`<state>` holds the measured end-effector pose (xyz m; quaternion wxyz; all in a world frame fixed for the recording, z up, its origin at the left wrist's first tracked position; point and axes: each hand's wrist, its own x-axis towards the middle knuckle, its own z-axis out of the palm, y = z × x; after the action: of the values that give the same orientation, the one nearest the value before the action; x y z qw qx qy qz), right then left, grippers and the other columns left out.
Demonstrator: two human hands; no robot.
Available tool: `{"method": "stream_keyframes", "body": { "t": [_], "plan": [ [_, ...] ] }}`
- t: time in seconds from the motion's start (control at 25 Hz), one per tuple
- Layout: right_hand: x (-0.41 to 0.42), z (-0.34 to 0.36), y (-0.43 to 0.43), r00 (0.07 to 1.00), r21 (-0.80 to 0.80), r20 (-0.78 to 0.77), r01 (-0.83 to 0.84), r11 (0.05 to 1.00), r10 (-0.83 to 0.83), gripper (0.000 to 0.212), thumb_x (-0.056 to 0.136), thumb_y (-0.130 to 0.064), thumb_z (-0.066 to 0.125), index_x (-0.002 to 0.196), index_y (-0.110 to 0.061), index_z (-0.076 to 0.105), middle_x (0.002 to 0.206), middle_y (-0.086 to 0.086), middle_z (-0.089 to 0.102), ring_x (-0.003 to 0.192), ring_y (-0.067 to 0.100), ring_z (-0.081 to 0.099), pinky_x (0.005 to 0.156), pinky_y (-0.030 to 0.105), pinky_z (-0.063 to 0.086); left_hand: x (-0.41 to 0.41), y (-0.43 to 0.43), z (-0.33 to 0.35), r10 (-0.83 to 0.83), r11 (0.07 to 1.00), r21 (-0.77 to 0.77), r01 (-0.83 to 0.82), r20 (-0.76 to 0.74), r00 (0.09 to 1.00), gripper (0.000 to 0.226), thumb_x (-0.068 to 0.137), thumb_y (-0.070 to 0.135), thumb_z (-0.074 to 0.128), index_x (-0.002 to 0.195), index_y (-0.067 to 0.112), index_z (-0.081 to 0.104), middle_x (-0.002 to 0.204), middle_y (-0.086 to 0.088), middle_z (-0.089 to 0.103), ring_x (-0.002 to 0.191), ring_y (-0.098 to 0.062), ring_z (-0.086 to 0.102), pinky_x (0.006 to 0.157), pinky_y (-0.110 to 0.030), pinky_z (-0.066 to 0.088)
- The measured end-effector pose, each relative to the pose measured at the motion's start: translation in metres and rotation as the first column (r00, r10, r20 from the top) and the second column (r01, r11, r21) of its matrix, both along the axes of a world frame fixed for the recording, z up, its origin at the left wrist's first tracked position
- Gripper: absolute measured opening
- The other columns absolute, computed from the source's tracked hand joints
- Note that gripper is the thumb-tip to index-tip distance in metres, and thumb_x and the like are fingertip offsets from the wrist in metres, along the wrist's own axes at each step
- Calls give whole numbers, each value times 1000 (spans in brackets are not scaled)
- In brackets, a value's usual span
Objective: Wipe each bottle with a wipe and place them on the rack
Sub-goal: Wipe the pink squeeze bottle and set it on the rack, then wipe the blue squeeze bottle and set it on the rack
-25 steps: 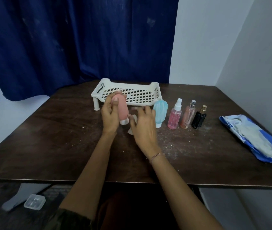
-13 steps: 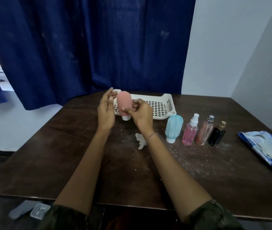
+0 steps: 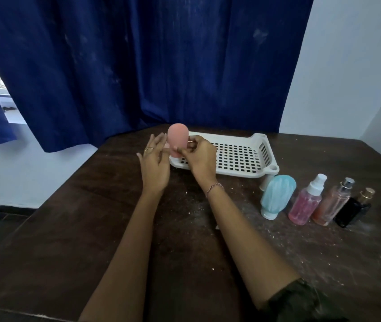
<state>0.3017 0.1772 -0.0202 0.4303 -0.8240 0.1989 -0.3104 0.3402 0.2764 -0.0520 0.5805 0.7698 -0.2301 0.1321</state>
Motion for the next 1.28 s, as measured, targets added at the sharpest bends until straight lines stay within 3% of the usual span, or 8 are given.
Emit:
{"method": "stream_keyframes", "body": {
  "t": [0.16,0.48,0.6,0.72,0.84,0.92,1.08,1.28],
  "plan": [
    [3,4,-2,999,-57,-45,-25,998,22,41,75,-21,76,111,-6,62,100,9,70,89,15,64,77,22,47,8,0,-5,-13,1000,-5,13,-18,1000,38,99,19,39,136,14,47,147,-2,40,142,-14,23,117,-52,14],
    [-12,19,-5,973,-189,-225,-86,978,42,73,74,-13,76,137,-6,40,120,13,61,111,22,57,96,29,43,-9,4,-5,92,994,-57,-95,-58,994,45,100,28,39,142,11,39,151,-6,34,142,-14,23,118,-46,17],
    [-35,38,-6,988,-206,-148,-65,976,35,66,76,-15,75,135,-9,43,119,11,62,109,20,57,96,32,46,-31,5,5,138,989,-50,-138,13,990,47,99,28,40,144,14,34,152,-6,32,142,-15,24,118,-45,17],
    [-71,62,-14,997,-264,-63,-58,963,43,47,78,-14,73,122,-10,57,103,6,68,94,16,63,91,32,49,-64,-3,16,118,993,6,-119,95,988,47,99,25,42,144,15,34,151,-8,34,140,-19,28,116,-37,24],
    [-113,78,-30,990,-416,-140,-33,909,-27,32,82,-15,69,114,-11,63,102,5,68,94,19,63,89,33,50,-95,-22,22,-6,999,-50,12,115,993,43,97,21,47,140,15,42,146,-3,42,136,-13,34,111,-26,29],
    [-140,82,-42,971,-584,-193,0,812,-139,26,85,-14,65,111,-11,65,108,7,67,99,23,61,84,34,50,-113,-37,25,-162,981,-93,171,97,982,39,97,20,49,135,15,49,140,0,50,131,-6,39,109,-22,31],
    [-182,80,-65,883,-761,-315,-16,649,-348,25,85,-1,60,109,-9,64,106,12,64,101,25,56,75,33,49,-142,-67,27,-414,909,-54,413,-21,910,37,93,14,54,131,12,53,134,-2,56,125,-9,49,107,-27,38],
    [-195,59,-75,847,-703,-410,-58,709,-338,24,84,-4,61,108,-5,63,107,15,63,95,29,61,76,36,51,-153,-86,24,-486,874,-106,474,-227,844,39,90,1,57,129,1,52,125,-13,61,116,-17,57,102,-28,44]
  ]
}}
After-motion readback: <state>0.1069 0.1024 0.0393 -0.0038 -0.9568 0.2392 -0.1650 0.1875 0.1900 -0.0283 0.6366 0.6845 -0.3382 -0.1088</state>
